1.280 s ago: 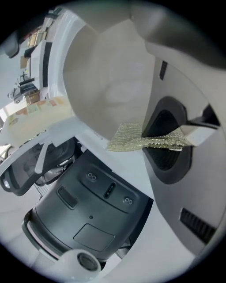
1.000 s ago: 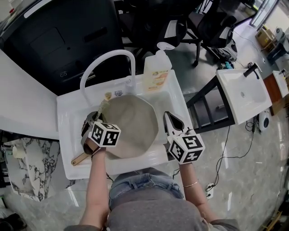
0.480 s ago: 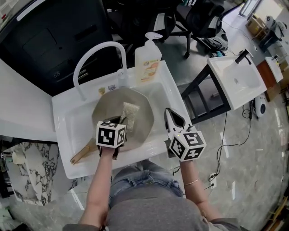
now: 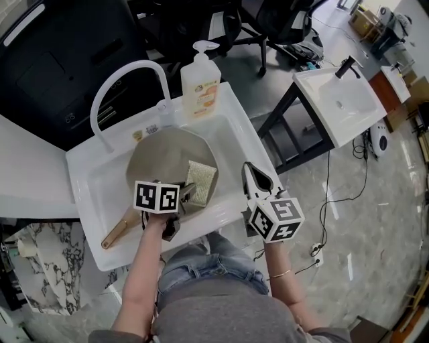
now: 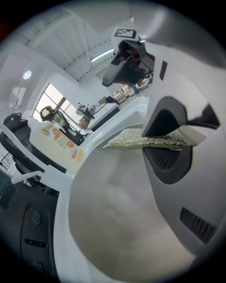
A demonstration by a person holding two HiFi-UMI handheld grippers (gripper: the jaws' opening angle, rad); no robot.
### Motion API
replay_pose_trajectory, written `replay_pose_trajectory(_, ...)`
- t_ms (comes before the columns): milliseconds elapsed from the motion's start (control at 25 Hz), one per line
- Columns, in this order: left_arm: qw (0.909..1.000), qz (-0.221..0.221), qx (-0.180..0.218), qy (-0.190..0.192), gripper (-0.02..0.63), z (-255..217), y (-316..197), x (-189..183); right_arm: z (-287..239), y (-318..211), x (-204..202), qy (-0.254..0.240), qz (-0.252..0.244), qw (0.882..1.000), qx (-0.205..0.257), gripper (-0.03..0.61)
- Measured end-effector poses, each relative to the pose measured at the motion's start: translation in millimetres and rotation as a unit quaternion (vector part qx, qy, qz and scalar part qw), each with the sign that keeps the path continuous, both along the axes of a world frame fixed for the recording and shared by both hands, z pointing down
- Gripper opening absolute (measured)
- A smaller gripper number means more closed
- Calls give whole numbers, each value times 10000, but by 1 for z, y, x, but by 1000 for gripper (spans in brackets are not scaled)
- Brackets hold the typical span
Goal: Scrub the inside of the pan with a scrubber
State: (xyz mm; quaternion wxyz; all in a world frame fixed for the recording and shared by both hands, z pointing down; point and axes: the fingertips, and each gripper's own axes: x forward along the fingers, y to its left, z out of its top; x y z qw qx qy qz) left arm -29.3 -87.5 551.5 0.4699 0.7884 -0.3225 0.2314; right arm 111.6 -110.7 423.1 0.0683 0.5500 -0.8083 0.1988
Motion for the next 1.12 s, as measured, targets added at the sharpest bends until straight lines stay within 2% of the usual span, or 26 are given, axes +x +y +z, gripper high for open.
replay_pose_trajectory(280,9938,694,-426,-762,64,40,11,-7,3,-4,6,-38,134,9999,-36,11)
replay_pose_trajectory(480,9812,1259,-683,-1298,63,60,25,-12,6,-11,2,-55,87,9999,-79,11)
replay_pose_trajectory(600,9712,1548,-699,-1672,64,68,33,-19,5,-15,-2,-62,29,9999,-91,11)
replay_pose_trajectory(800,9479,1968,-662,-2418,64,79,38,-42,4,-23,-13,-58,-102,9999,-86,11)
replay_pose_trajectory(1120,8915,2647,-375,-3658,64,90,31,-76,2,-33,-31,-34,-316,9995,-76,11)
